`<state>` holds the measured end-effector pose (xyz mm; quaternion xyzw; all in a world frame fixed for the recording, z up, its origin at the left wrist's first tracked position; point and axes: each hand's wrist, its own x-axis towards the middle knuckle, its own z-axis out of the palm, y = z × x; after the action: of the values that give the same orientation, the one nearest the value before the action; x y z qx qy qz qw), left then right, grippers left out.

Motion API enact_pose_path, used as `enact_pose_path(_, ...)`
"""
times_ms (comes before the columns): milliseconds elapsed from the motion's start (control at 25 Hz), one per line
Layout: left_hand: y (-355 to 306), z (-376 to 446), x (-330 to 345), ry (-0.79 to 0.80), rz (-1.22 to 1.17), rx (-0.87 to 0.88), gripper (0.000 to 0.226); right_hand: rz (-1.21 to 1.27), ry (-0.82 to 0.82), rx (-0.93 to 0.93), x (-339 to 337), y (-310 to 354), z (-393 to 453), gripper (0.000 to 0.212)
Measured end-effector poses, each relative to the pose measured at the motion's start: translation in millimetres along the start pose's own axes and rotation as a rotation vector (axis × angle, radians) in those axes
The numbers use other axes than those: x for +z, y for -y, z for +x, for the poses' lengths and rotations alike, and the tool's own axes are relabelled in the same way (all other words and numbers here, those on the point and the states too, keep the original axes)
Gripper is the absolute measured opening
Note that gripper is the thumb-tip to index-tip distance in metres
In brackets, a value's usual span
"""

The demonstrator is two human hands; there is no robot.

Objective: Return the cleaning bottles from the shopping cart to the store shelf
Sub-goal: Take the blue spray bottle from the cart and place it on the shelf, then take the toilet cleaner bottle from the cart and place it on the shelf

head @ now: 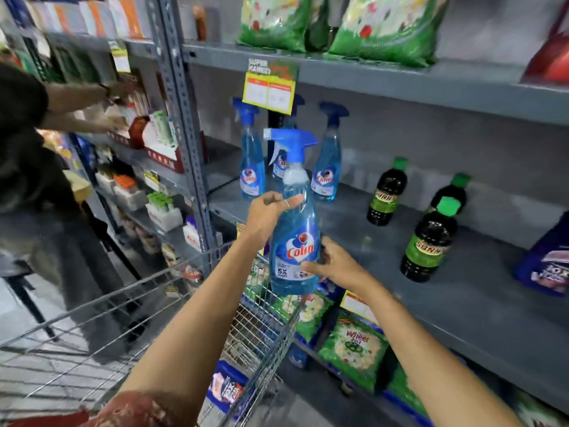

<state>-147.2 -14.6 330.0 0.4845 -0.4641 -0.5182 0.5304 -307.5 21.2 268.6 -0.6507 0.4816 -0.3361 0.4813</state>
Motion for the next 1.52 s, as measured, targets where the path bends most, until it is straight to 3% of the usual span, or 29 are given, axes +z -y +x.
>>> enact_pose_path(120,0,18,6,0.0,0.019,0.022,0.035,-0.084,-0.062,0.004,-10,-5,15,0.042)
enact_pose_path(280,2,58,9,0.017,0.1,0.102,0.018,-0.223,-0.226,0.035,-17,-7,51,0.045)
enact_pose_path(440,10,97,7,0.041,0.198,0.137,0.043,-0.314,-0.362,0.052,-13,-13,90,0.045)
enact_pose_path(680,25,142,5,0.124,0.274,0.165,0.052,-0.381,-0.522,0.107,-2,-29,142,0.059)
enact_pose_path(960,28,168,13,0.17,0.2,0.153,0.051,-0.352,-0.622,0.122,-4,-37,168,0.051)
enact_pose_path(1080,35,158,10,0.117,0.155,0.167,0.047,-0.344,-0.754,0.079,8,-35,159,0.062)
enact_pose_path(1160,51,144,-6,0.003,0.136,0.175,0.037,-0.372,-0.85,-0.061,22,-36,145,0.055)
enact_pose_path(1240,75,125,-35,-0.1,0.138,0.132,0.017,-0.406,-0.817,-0.22,41,-44,128,0.032)
enact_pose_path(1320,102,101,-70,-0.151,0.116,0.016,0.002,-0.443,-0.676,-0.284,66,-56,114,0.015)
enact_pose_path(1520,190,40,-151,-0.259,0.212,-0.38,0.024,-0.493,-0.033,0.059,135,-96,108,0.007)
